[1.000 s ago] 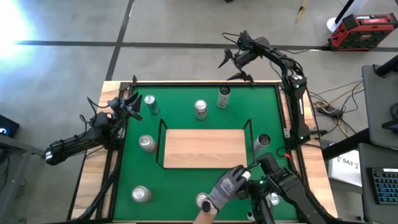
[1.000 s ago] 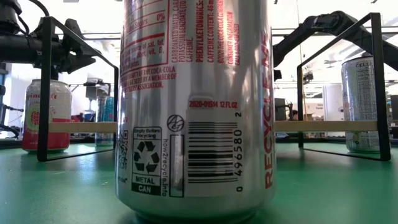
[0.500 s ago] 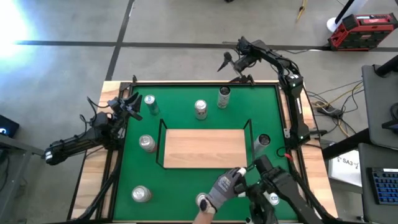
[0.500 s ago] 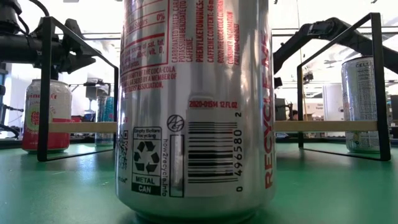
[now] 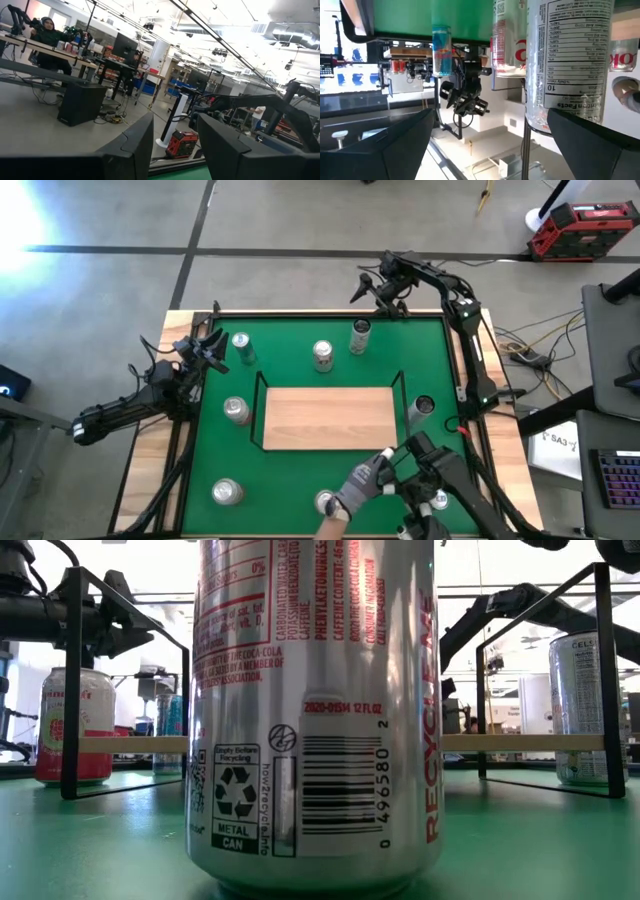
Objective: Place canned beverage on shelf
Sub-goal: Put the top white-yellow soda can on the shelf
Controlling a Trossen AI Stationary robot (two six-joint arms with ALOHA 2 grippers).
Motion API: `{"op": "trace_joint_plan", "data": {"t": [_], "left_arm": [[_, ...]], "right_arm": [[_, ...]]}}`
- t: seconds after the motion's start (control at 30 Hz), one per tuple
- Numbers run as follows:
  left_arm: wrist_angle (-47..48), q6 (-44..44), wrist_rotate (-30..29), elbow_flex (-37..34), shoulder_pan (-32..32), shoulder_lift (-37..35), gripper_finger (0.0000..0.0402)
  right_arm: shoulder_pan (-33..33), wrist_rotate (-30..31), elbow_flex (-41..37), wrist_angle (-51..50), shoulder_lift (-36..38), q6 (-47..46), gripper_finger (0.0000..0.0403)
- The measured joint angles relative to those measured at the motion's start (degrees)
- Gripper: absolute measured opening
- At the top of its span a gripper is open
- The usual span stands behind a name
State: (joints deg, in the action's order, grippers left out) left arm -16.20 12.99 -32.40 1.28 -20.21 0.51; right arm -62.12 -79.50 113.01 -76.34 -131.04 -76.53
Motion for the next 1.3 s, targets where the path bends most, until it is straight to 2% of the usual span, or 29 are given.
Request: {"op": "trace_joint_plan", "data": {"t": [0.2, 0.4, 0.53, 0.93, 1.1, 1.3], "left_arm": [[0.0, -0.02, -0.02, 0.0, 0.0, 0.0, 0.0137], [0.01, -0.02, -0.02, -0.01, 0.0, -0.02, 0.0137], [0.0, 0.0, 0.0, 0.0, -0.02, -0.02, 0.0137], [0.0, -0.01, -0.01, -0.02, 0.0, -0.01, 0.0137], [0.0, -0.02, 0.0, 0.0, -0.02, 0.0, 0.0137], [0.0, -0.01, 0.0, -0.01, -0.02, -0.01, 0.0137]], "right_arm": [[-2.22, 0.01, 0.0, -0.28, 0.44, 0.08, 0.0383], [-2.78, 4.1, 0.0, -9.44, 0.46, 4.06, 0.0383], [-2.76, 5.09, -0.39, -11.9, 0.48, 4.61, 0.0383], [-1.23, 7.04, -6.28, -13.23, 0.52, 10.88, 0.0383], [0.32, 6.95, -7.21, -13.23, 0.52, 8.59, 0.0383], [2.2, 7.02, -7.56, -13.08, 0.52, 10.09, 0.0383]]}}
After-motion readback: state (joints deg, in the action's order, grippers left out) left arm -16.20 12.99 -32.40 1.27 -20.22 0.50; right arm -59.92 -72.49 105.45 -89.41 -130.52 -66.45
